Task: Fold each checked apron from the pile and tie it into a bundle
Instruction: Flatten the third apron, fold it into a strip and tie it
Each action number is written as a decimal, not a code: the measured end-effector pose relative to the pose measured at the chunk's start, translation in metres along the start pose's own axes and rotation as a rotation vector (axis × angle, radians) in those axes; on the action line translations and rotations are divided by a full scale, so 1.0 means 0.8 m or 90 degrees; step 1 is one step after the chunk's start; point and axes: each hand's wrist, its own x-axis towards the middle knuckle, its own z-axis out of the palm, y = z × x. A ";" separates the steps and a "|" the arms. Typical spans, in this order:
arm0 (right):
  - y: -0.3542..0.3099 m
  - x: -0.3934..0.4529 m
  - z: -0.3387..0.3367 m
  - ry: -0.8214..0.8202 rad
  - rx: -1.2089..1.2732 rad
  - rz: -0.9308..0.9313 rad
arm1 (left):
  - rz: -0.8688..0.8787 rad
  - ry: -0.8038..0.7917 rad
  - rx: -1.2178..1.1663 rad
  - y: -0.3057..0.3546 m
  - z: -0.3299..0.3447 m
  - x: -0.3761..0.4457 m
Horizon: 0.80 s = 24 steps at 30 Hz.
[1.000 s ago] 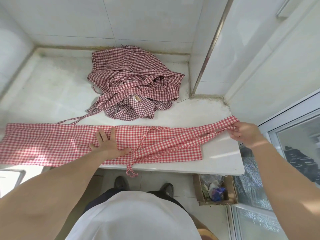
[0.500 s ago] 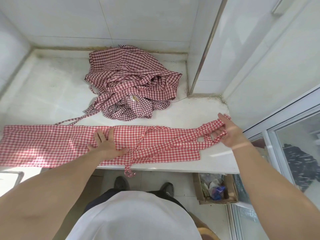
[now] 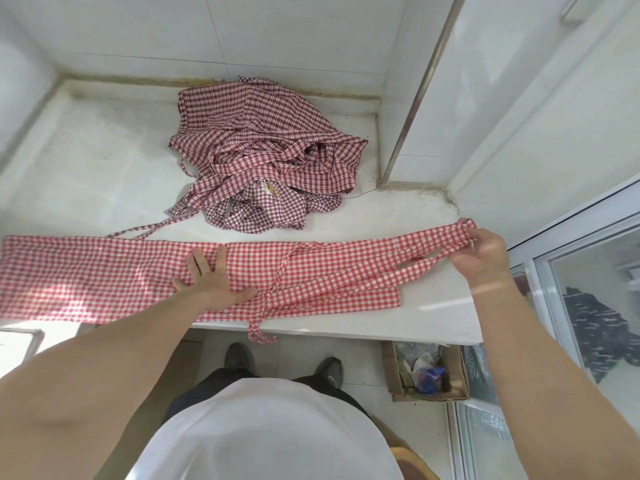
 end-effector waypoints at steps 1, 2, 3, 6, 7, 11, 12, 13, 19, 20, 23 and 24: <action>-0.002 -0.001 0.000 -0.032 0.035 0.011 | 0.000 -0.001 0.001 0.000 0.000 0.000; -0.004 0.000 0.000 -0.050 0.057 0.014 | 0.000 -0.003 0.000 0.000 0.000 0.000; -0.008 0.000 0.002 -0.065 0.058 0.020 | 0.000 -0.004 0.001 0.001 -0.001 0.000; -0.027 0.000 0.004 -0.065 -0.112 0.033 | -0.002 -0.008 0.002 0.001 -0.002 -0.002; -0.036 0.003 -0.002 -0.054 -0.181 0.022 | -0.004 -0.009 0.003 0.001 -0.002 -0.002; -0.064 0.012 -0.045 0.094 -0.454 -0.145 | -0.006 -0.006 -0.001 0.004 -0.003 -0.002; -0.062 0.014 -0.052 0.117 -0.512 -0.166 | -0.008 -0.004 -0.002 0.005 -0.002 -0.002; -0.055 0.016 -0.057 0.133 -0.553 -0.167 | -0.010 -0.003 -0.003 0.006 -0.002 -0.002; -0.013 0.040 -0.081 0.269 -0.466 -0.168 | 0.007 0.038 -0.022 0.000 0.010 0.002; -0.005 0.033 -0.074 0.300 -0.491 -0.234 | 0.015 0.059 -0.028 -0.001 0.016 0.002; 0.029 0.003 -0.041 0.254 -0.683 -0.522 | 0.017 0.126 -0.039 0.000 0.031 0.006; 0.045 -0.005 -0.029 0.158 -0.751 -0.617 | 0.009 0.143 -0.047 0.001 0.034 0.009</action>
